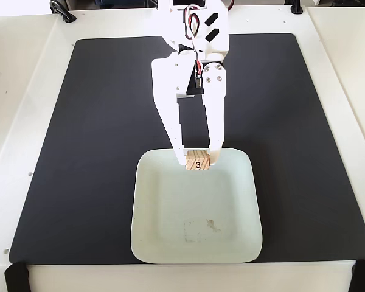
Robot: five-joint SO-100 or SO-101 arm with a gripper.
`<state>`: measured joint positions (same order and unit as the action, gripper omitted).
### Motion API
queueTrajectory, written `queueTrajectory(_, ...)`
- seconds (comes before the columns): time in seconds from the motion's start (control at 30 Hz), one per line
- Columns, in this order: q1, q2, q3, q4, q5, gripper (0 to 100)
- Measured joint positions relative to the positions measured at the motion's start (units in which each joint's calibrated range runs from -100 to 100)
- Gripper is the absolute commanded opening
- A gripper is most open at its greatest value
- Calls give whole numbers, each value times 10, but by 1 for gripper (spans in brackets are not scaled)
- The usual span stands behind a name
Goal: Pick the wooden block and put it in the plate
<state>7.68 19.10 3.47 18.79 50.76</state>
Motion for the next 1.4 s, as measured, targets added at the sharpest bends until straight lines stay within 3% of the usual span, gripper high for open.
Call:
queueTrajectory(0.4, 8, 0, -1, 0, 0, 3)
queueTrajectory(0.47, 8, 0, -1, 0, 0, 11)
queueTrajectory(0.67, 15, 0, -1, 0, 0, 49)
queueTrajectory(0.77, 28, 0, -1, 0, 0, 53)
queueTrajectory(1.1, 22, 0, -1, 0, 2, 39)
queueTrajectory(1.2, 25, 0, -1, 0, 2, 27)
queueTrajectory(1.33, 24, 0, -1, 0, -1, 0)
queueTrajectory(1.4, 24, 0, -1, 0, -1, 3)
